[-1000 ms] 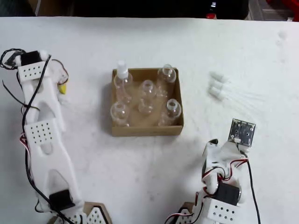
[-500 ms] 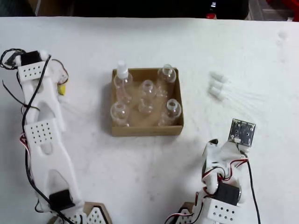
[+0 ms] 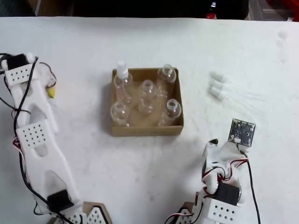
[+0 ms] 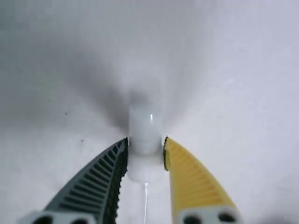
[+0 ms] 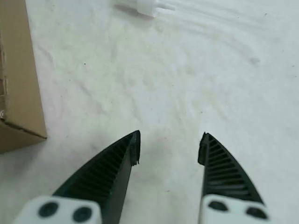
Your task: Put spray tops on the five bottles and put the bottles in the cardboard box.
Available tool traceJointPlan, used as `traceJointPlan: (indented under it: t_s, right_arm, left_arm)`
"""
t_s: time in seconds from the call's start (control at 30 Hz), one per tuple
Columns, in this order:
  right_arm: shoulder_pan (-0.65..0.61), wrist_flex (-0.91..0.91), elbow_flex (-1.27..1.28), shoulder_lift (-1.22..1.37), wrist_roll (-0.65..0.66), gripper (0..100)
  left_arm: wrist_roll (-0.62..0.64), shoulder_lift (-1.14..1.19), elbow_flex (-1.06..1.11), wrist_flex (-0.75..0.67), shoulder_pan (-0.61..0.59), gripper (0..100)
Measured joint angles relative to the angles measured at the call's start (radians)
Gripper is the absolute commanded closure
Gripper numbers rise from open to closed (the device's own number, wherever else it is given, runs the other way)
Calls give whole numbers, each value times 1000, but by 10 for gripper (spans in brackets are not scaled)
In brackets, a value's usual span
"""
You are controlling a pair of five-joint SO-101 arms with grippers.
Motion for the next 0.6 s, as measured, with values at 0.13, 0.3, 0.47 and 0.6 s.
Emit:
traceJointPlan:
  t_s: [0.13, 0.3, 0.47, 0.6]
  right_arm:
    - [0, 0, 0, 0, 0, 814]
    - [0, 0, 0, 0, 0, 814]
    - [0, 0, 0, 0, 0, 814]
    - [0, 0, 0, 0, 0, 814]
  left_arm:
    - [-133, -68, 0, 2, 0, 977]
    - [-269, -196, 0, 2, 0, 978]
    - [-338, -350, 14, 2, 0, 978]
    - [-397, -539, 157, 2, 28, 977]
